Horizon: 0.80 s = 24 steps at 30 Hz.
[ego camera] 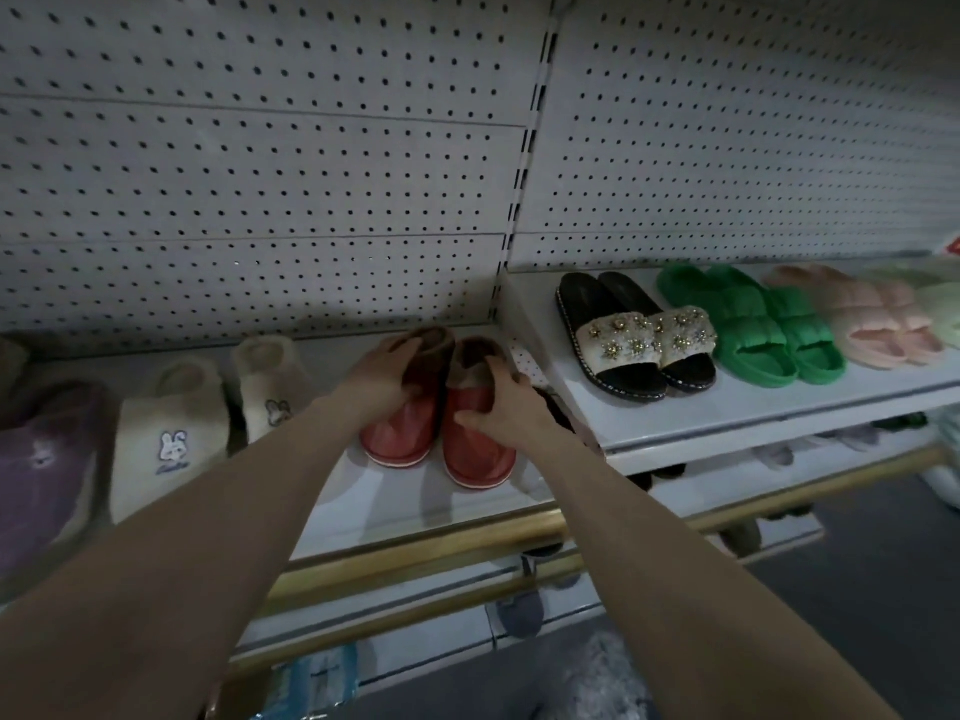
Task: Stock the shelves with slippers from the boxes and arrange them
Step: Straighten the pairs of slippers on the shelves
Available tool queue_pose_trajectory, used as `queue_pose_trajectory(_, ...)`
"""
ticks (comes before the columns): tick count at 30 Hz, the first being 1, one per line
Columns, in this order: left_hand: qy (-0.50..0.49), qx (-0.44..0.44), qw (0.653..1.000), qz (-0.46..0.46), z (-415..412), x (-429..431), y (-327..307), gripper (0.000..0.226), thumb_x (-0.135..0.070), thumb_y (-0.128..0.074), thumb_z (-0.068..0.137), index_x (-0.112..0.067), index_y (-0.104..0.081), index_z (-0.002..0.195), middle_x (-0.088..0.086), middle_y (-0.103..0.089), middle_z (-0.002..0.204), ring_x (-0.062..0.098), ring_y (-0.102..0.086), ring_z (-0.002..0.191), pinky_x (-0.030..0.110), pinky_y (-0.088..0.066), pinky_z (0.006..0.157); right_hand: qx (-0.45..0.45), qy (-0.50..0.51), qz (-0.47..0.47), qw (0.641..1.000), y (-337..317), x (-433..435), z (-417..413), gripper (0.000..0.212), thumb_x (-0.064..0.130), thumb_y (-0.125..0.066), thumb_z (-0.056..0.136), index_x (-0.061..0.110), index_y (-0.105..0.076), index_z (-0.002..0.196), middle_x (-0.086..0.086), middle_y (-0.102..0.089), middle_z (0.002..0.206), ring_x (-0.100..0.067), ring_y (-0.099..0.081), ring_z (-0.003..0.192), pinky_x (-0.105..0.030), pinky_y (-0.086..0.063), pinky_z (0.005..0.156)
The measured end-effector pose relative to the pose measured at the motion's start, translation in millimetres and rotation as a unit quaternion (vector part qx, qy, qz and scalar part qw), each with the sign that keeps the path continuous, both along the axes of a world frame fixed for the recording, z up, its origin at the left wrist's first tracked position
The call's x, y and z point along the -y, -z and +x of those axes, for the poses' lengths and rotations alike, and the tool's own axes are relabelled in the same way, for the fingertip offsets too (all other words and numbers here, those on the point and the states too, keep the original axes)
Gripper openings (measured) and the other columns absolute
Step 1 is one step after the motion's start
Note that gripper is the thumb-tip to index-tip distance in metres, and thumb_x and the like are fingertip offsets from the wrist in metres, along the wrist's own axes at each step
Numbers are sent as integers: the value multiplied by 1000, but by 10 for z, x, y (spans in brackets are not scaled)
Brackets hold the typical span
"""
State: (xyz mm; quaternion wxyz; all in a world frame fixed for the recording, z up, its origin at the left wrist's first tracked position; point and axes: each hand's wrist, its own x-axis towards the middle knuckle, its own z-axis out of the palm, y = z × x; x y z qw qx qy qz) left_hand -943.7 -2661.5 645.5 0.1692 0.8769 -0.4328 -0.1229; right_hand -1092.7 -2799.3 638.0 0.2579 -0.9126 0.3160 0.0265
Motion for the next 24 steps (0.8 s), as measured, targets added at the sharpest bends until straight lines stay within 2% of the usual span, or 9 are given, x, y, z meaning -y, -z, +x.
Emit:
queue_pose_trajectory(3,-1,-6,1000,10,-27,34,26,72,-32,-63,90,-18,-27,151,15,-21,155,36,-47,127,34,-37,102,0,20,20,1000,22,-9,0,103,53,-72,78,28,-9,156,-20,-33,152,-42,-41,133,-50,-42,105)
queue_pose_trajectory(7,-2,22,1000,22,-75,15,25,72,-42,-62,88,-21,-30,149,14,-25,151,37,-53,118,37,-43,98,0,34,7,999,4,-15,30,98,49,-70,82,24,-11,156,-23,-34,150,-43,-44,130,-50,-43,105)
queue_pose_trajectory(12,7,13,998,57,-138,-92,-2,94,-52,-72,75,-31,-21,151,11,-19,154,36,-50,123,36,-42,100,8,30,4,1000,-13,25,70,95,43,-71,84,26,-12,156,-23,-37,147,-42,-49,126,-46,-45,102)
queue_pose_trajectory(16,33,-12,995,98,-151,-164,-27,115,-50,-83,63,-34,-12,153,9,-10,158,35,-47,126,37,-45,97,6,13,11,1000,-82,50,67,90,37,-68,86,29,-11,156,-23,-39,146,-42,-50,125,-45,-45,101)
queue_pose_trajectory(21,37,-30,996,76,-228,-212,24,122,-47,-86,59,-34,-8,153,10,-13,156,35,-50,124,39,-48,98,16,-11,31,999,-143,38,34,84,32,-67,85,29,-19,154,-21,-52,136,-40,-57,116,-44,-50,94)
queue_pose_trajectory(24,22,-24,997,64,-269,-224,58,122,-48,-85,59,-34,-8,153,12,-14,156,37,-53,120,40,-48,97,17,-10,43,999,-152,10,-1,79,30,-64,87,29,-20,153,-20,-53,135,-40,-57,115,-48,-50,96)
